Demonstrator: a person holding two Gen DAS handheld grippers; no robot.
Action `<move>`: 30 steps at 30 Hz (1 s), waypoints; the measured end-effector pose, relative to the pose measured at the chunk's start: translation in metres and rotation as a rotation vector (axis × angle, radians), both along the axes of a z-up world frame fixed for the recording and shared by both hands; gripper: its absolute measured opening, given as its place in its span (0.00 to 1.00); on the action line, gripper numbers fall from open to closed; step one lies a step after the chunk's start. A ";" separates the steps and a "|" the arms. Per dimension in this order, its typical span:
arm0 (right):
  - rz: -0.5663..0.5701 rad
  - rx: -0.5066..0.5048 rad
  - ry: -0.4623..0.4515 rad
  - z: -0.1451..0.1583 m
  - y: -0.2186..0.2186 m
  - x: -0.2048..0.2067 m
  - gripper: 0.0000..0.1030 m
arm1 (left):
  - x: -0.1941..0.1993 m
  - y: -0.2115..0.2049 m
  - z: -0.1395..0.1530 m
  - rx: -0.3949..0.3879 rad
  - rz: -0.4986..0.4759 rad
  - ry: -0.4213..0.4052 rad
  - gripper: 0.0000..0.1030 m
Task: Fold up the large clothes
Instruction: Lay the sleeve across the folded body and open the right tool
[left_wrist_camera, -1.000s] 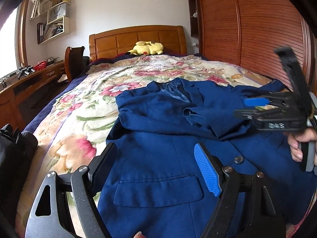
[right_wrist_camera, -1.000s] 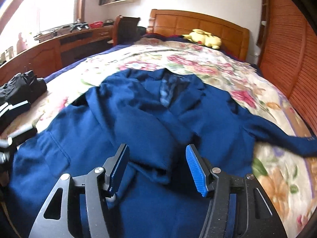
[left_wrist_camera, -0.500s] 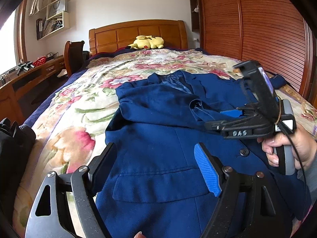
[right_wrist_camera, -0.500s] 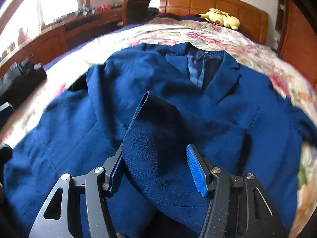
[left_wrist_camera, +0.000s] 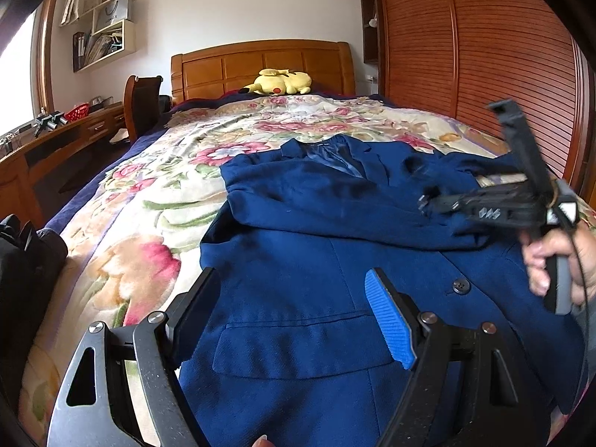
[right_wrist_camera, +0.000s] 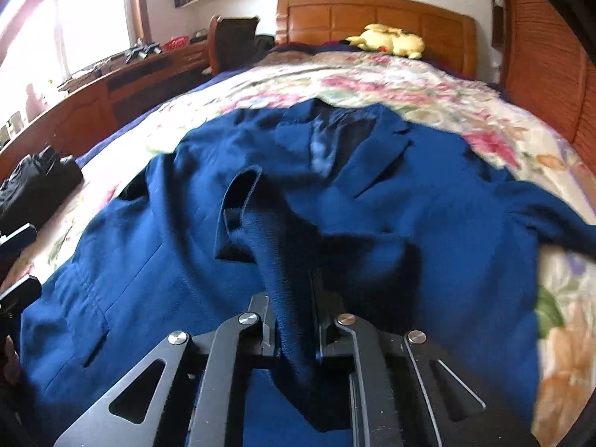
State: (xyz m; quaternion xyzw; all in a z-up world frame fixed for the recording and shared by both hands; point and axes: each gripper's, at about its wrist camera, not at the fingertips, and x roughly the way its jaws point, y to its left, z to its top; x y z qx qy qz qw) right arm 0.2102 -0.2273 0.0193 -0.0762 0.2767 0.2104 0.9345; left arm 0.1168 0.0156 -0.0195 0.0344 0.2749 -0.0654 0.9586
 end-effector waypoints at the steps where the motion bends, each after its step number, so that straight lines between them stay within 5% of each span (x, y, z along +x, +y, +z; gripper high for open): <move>1: -0.008 0.004 -0.009 0.004 -0.005 -0.003 0.10 | 0.000 0.000 0.000 0.002 0.001 -0.001 0.78; 12: -0.146 0.015 -0.039 0.001 -0.067 -0.033 0.10 | 0.000 -0.003 -0.003 0.021 0.001 0.007 0.78; 22: -0.160 0.059 -0.032 0.008 -0.084 -0.052 0.11 | 0.001 0.000 -0.003 0.013 0.010 0.007 0.78; 24: -0.175 0.043 -0.042 0.008 -0.086 -0.057 0.15 | 0.001 0.001 -0.003 0.013 0.011 0.007 0.78; 28: -0.253 0.021 -0.090 0.014 -0.096 -0.071 0.42 | 0.001 0.000 -0.003 0.014 0.009 0.005 0.78; 30: -0.271 0.037 -0.104 0.016 -0.102 -0.079 0.43 | 0.001 0.001 -0.002 0.016 0.008 0.001 0.78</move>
